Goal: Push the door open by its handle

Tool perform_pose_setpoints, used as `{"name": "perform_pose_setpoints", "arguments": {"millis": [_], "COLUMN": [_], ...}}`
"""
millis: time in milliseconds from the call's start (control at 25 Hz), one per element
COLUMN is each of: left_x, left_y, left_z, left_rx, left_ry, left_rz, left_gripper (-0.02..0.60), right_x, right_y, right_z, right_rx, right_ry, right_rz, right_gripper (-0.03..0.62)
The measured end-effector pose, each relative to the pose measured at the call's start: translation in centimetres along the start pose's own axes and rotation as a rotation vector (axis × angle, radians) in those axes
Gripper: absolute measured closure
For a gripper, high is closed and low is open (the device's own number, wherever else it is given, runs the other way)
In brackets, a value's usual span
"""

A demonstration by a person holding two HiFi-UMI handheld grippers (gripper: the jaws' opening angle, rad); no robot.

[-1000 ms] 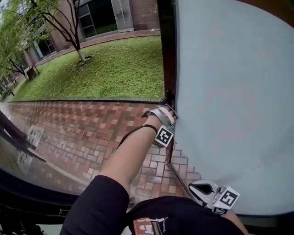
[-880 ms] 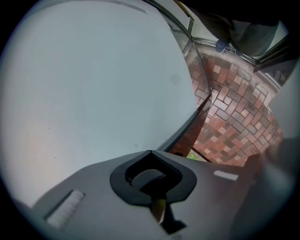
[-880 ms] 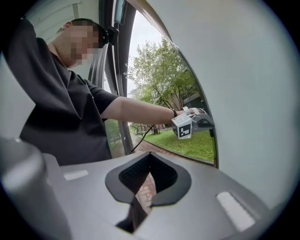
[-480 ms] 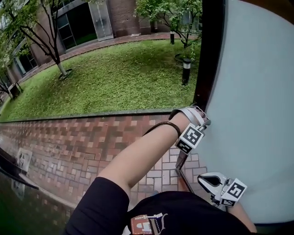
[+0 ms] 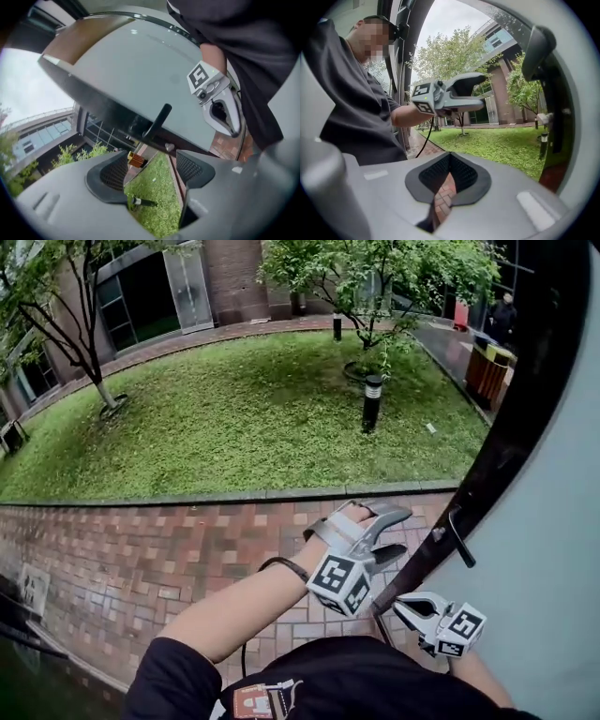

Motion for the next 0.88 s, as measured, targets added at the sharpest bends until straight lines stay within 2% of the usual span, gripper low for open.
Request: {"name": "perform_pose_setpoints", "arguments": {"millis": [80, 120, 200, 320, 400, 480, 560, 640, 880], "left_x": [0.8, 1.3, 2.9, 6.5, 8.9, 10.7, 11.3, 11.4, 11.2], "left_y": [-2.6, -3.9, -6.9, -11.9, -14.6, -16.4, -17.1, -17.2, -19.0], "left_z": [-4.3, -6.5, -10.8, -16.0, -18.0, -18.9, -19.6, -20.8, -24.0], "left_rx": [-0.057, -0.093, -0.153, -0.211, -0.226, -0.187, -0.12, -0.083, -0.034], "left_ry": [-0.159, -0.262, -0.516, -0.913, -1.127, -1.287, -1.391, -1.43, -1.382], "left_rz": [0.048, 0.075, 0.164, 0.356, 0.474, 0.546, 0.555, 0.537, 0.453], "left_gripper": [0.312, 0.328, 0.39, 0.508, 0.58, 0.583, 0.583, 0.584, 0.583], "right_x": [2.2, 3.3, 5.3, 8.3, 10.1, 11.3, 11.8, 12.3, 11.5], "right_y": [0.9, 1.3, 2.0, 3.7, 5.2, 6.4, 7.5, 8.6, 11.6], "right_z": [0.3, 0.5, 1.0, 1.2, 0.7, 0.4, 0.6, 1.4, 2.6], "right_rx": [-0.002, -0.001, -0.002, 0.001, 0.003, 0.007, 0.012, 0.022, 0.049], "right_ry": [-0.012, -0.018, -0.029, -0.036, -0.003, 0.034, 0.028, 0.013, 0.001], "right_rz": [0.018, 0.025, 0.034, 0.06, 0.064, 0.057, 0.046, 0.016, -0.071], "right_gripper": [0.594, 0.594, 0.594, 0.594, 0.594, 0.594, 0.594, 0.595, 0.594]}}
Point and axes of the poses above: the fingertips, and each gripper's own axes: y forward along the fingers, x to its right, z out of its top, the point moved 9 cm from there along -y, backward along the fingers, and after that the axes turned 5 degrees about y, right-handed, at the moved point
